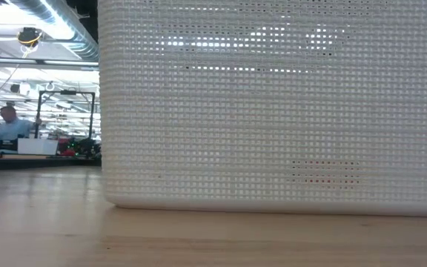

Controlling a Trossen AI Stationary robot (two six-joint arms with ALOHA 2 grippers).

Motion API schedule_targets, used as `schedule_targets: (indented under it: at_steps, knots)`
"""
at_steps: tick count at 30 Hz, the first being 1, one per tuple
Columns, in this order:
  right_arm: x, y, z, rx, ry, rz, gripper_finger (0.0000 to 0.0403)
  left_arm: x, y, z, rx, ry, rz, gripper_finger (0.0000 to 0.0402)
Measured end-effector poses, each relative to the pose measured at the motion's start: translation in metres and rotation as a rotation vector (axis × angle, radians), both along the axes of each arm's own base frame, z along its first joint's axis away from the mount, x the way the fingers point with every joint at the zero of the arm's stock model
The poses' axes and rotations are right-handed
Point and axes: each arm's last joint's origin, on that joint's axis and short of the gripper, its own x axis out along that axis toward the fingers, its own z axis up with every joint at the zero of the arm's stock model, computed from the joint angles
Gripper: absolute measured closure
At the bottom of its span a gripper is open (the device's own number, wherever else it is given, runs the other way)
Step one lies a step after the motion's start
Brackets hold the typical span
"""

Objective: Pick & place medical supplies in basket/bin
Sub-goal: Put the orange pill bottle into the white bin

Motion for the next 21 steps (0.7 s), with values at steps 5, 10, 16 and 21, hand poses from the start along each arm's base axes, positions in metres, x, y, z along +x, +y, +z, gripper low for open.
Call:
schedule_targets:
  at_steps: [5,10,16,21]
  knots:
    - [-0.003,0.0,-0.014,-0.029,-0.034,-0.003,0.0112,0.0,0.0,0.0,0.0,0.0,0.0,0.0289]
    - [-0.005,0.001,-0.029,-0.05,-0.096,-0.003,0.0112,0.0,0.0,0.0,0.0,0.0,0.0,0.029]
    - [-0.016,0.003,-0.048,-0.059,-0.119,-0.026,0.0112,0.0,0.0,0.0,-0.001,0.0,0.0,0.0292]
    - [-0.019,0.005,-0.055,-0.095,-0.13,-0.01,0.0115,0.0,0.0,0.0,0.0,0.0,0.0,0.029]
